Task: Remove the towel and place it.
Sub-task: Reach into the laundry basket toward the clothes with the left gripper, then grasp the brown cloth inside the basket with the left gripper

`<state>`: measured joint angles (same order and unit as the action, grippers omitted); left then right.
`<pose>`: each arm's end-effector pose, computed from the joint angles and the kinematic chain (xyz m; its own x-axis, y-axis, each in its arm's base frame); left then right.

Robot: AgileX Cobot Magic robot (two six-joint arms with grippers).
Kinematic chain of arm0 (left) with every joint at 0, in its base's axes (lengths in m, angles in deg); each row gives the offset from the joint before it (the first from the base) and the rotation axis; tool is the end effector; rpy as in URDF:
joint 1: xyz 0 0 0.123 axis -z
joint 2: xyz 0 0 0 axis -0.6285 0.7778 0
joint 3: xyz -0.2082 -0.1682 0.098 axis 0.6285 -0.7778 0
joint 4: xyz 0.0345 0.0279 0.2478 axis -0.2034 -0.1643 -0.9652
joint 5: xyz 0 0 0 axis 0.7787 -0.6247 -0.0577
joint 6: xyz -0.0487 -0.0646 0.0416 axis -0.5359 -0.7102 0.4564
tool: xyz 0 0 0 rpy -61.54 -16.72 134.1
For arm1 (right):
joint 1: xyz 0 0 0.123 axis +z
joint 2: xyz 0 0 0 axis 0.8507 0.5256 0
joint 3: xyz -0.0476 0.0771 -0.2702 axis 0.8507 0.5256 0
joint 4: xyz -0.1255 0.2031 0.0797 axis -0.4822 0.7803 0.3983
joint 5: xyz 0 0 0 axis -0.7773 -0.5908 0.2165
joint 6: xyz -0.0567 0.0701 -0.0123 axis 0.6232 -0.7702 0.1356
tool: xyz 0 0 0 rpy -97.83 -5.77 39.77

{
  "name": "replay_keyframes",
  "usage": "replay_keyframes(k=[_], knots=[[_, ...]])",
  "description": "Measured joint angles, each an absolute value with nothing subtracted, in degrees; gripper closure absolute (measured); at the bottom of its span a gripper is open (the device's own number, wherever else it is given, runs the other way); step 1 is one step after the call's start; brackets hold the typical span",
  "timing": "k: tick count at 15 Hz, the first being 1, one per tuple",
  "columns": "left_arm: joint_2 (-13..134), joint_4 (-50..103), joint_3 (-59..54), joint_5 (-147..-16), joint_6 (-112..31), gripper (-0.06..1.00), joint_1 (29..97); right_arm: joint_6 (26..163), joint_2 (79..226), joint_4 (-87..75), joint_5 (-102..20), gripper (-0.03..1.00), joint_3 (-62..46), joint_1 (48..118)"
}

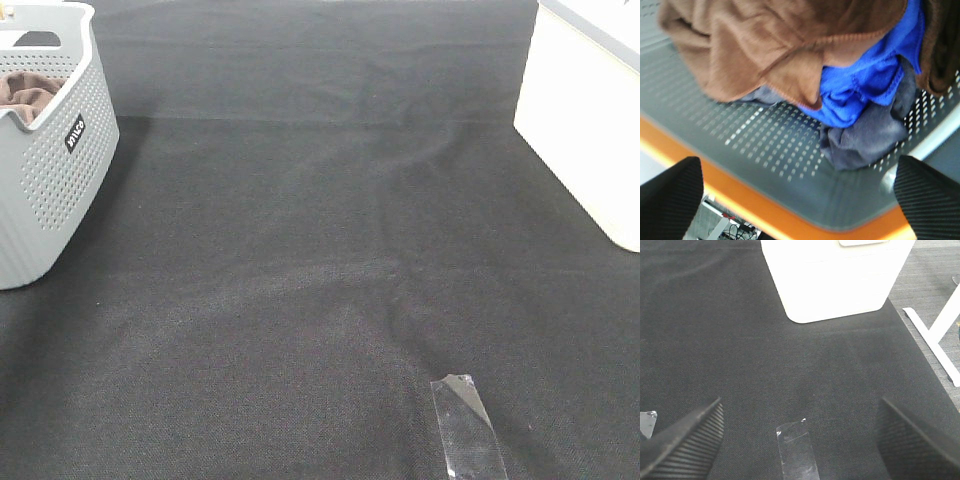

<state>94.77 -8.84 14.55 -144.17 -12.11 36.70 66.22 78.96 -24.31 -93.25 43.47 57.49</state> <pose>0.3988 0.0464 0.2992 -0.4382 0.8771 0.1965 0.8465 0.3291 0.4185 -0.0072 -0.0146 0.2786 -0.4484 0.0089 -0.8938 0.1599 0.9846 -0.0704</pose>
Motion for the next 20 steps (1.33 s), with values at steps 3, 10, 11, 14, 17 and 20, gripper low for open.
replay_keyframes(k=[3, 10, 11, 14, 17, 20], knots=[[99.06, -9.13, 14.66, -141.71, -10.45, -0.03, 36.70, 66.22, 78.96, -24.31, -93.25, 0.17, 43.47, 57.49], [107.26, -2.25, 23.72, -142.45, -5.98, -0.03, 36.70, 66.22, 78.96, -24.31, -93.25, 0.17, 43.47, 57.49], [108.17, -2.25, 23.72, -143.02, -5.98, -0.03, 36.70, 66.22, 78.96, -24.31, -93.25, 0.17, 43.47, 57.49], [109.89, -2.03, 23.77, -145.37, -5.75, -0.03, 36.70, 66.22, 78.96, -24.31, -93.25, 0.17, 43.47, 57.49], [110.29, 0.55, 23.77, -146.81, -5.47, -0.02, 36.70, 66.22, 78.96, -24.31, -93.25, 0.17, 43.47, 57.49], [110.29, 2.16, 23.77, -147.03, -6.55, 0.17, 36.70, 66.22, 78.96, -24.31, -93.25, 0.17, 43.47, 57.49]])
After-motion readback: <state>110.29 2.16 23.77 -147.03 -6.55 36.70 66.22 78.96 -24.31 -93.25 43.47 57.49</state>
